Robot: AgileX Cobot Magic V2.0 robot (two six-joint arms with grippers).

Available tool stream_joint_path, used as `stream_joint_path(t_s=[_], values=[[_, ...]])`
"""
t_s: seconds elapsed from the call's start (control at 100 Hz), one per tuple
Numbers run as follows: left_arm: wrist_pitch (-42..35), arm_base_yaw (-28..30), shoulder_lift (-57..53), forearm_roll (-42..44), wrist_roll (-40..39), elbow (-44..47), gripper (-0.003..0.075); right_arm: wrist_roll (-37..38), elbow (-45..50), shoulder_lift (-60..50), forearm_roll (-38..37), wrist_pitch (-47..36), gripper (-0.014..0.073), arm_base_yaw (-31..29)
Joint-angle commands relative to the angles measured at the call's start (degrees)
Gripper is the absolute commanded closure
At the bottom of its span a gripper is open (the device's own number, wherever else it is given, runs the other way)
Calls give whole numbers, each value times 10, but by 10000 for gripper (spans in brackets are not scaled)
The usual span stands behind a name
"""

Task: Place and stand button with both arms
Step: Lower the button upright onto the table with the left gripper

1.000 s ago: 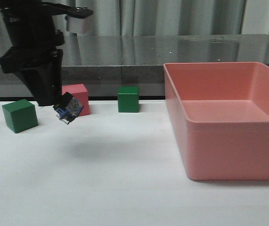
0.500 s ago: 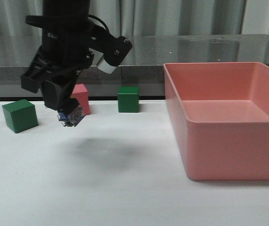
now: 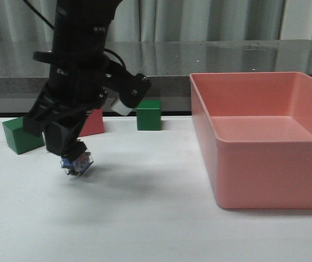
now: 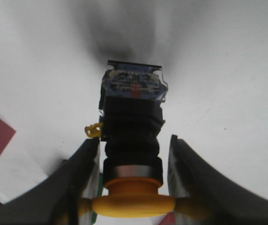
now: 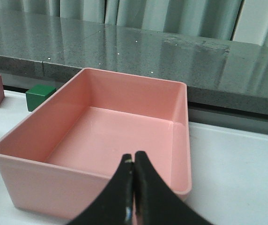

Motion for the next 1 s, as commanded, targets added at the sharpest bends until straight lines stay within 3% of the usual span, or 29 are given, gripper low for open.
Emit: stream_joint_path(t_s=[0.0,0.39,0.48,0.63,0.7,0.99], values=[[38,-5,-30,10,-7,8,739,-1,-15,6,-2,-43,655,1],[38,-5,-30,9,-12,22,711,-1,-15,6,-2,-43,655,1],[37,-5,-30,-4,-12,20,583,-1,-15,6,-2,-43,655,1],[34,-5,-30,-5,-14,19,246,-1,-15,6,-2,-43,655,1],[34,-5,-32,-5,-14,19,159,-1,-15,6,-2,-43,655,1],[36,-3,-68,-5,-16,19,146,-1,-15,6,-2,-43,655,1]])
